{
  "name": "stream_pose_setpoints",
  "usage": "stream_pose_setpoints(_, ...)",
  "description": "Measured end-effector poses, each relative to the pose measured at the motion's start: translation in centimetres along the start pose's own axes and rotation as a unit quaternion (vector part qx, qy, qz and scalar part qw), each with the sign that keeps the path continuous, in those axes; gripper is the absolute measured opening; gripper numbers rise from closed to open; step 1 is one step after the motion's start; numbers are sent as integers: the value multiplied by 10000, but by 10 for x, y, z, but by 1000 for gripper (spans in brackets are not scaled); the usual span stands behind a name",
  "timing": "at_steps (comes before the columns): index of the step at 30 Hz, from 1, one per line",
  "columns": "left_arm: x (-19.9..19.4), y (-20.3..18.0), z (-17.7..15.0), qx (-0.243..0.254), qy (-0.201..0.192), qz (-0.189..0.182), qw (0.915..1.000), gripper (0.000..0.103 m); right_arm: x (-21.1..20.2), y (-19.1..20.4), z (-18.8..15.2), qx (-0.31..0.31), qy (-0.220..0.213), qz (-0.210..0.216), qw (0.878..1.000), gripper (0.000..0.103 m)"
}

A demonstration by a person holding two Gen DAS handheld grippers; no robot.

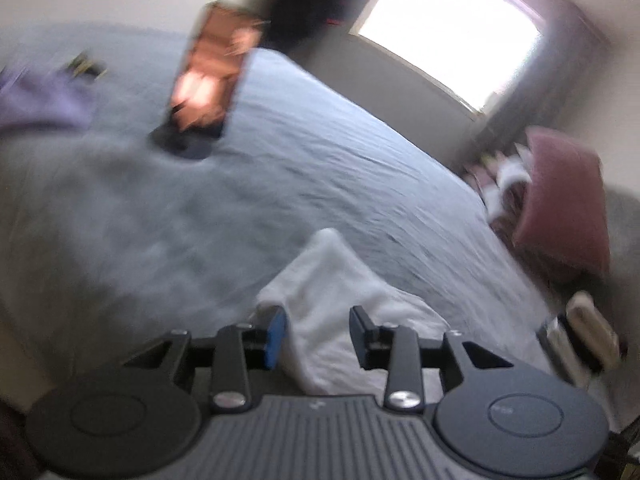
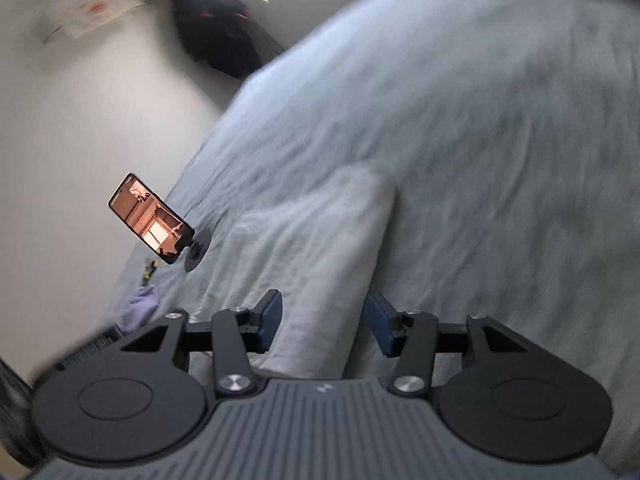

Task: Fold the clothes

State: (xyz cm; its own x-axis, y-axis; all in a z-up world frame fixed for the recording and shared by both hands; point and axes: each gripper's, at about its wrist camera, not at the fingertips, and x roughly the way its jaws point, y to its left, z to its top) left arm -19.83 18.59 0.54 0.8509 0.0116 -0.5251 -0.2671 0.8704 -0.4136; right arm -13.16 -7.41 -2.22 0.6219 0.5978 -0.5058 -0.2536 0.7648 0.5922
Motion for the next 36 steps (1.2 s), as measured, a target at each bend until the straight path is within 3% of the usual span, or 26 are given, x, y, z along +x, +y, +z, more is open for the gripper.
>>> stream_pose_setpoints(4, 14, -17, 20, 898, 298, -25, 9955, 35, -10, 15, -3, -1111, -629, -274, 9914, 53)
stream_pose_setpoints(7, 18, -26, 28, 1508, 159, 94, 9884, 35, -9, 20, -5, -1628, -904, -445, 9815, 53)
stream_pose_setpoints(11, 42, -34, 29, 2039, -10, -94, 9789, 32, 9, 18, 1, -1630, -878, -430, 9818, 53)
stream_pose_setpoints(13, 60, -37, 26, 2309, -11, -153, 9729, 15, 18, 16, 4, -1709, -835, -452, 9807, 50)
stream_pose_setpoints(21, 108, -36, 20, 2911, -195, -233, 9562, 11, 61, 29, 6, -2362, -660, -692, 9670, 47)
stream_pose_setpoints(23, 117, -29, 18, 2875, -211, -201, 9573, 11, 74, 29, 8, -2447, -595, -762, 9648, 47)
stream_pose_setpoints(26, 128, -18, 19, 2588, -150, -160, 9657, 11, 87, 24, 11, -2418, -473, -896, 9650, 41)
stream_pose_setpoints(32, 132, 9, 30, 1683, 7, -442, 9847, 12, 84, 0, 21, -1769, -456, -819, 9798, 25)
stream_pose_setpoints(36, 122, 20, 38, 1474, -81, -439, 9881, 12, 72, 0, 22, -1686, -607, -705, 9813, 30)
